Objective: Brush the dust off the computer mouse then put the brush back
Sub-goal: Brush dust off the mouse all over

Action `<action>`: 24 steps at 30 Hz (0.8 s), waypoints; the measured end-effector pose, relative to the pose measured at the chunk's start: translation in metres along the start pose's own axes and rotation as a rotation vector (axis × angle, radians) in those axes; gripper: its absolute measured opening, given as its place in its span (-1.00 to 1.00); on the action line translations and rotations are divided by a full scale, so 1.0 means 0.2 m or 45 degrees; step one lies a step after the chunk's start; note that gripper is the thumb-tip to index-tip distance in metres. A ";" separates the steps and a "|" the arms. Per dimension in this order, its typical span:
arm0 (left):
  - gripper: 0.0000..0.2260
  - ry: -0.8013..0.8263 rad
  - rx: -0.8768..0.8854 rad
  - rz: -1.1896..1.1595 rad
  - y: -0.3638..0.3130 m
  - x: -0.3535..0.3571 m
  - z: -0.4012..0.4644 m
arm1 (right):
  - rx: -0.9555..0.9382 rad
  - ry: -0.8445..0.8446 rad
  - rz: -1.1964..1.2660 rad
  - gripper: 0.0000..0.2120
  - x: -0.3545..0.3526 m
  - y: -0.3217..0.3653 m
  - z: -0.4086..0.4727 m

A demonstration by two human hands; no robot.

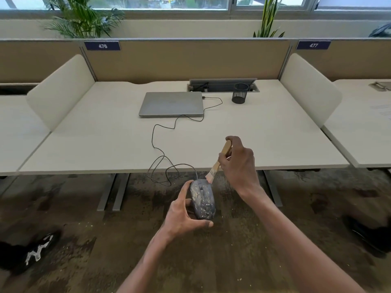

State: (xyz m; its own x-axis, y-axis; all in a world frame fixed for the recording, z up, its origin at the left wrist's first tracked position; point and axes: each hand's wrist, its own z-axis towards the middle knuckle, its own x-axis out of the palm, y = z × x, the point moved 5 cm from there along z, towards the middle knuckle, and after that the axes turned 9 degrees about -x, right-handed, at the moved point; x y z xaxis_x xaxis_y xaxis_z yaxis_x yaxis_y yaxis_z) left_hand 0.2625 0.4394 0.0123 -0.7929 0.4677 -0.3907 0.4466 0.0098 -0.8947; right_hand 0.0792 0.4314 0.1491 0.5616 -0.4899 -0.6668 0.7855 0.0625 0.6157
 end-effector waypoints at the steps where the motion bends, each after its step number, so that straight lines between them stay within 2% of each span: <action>1: 0.18 -0.003 0.000 -0.006 0.00 0.00 0.00 | -0.009 -0.020 0.009 -0.58 -0.01 0.01 0.01; 6: 0.18 -0.012 0.014 0.006 -0.01 -0.02 0.00 | -0.006 -0.029 0.119 -0.60 0.00 0.04 0.01; 24: 0.18 -0.036 0.025 0.066 -0.02 -0.02 -0.02 | -0.074 -0.040 0.030 -0.57 -0.06 0.05 -0.02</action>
State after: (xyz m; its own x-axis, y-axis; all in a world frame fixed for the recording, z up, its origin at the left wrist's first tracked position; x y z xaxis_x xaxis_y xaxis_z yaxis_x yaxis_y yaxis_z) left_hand 0.2646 0.4408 0.0184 -0.7803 0.4417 -0.4427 0.4797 -0.0312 -0.8769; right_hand 0.0819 0.4414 0.1619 0.5724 -0.5146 -0.6384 0.7864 0.1241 0.6051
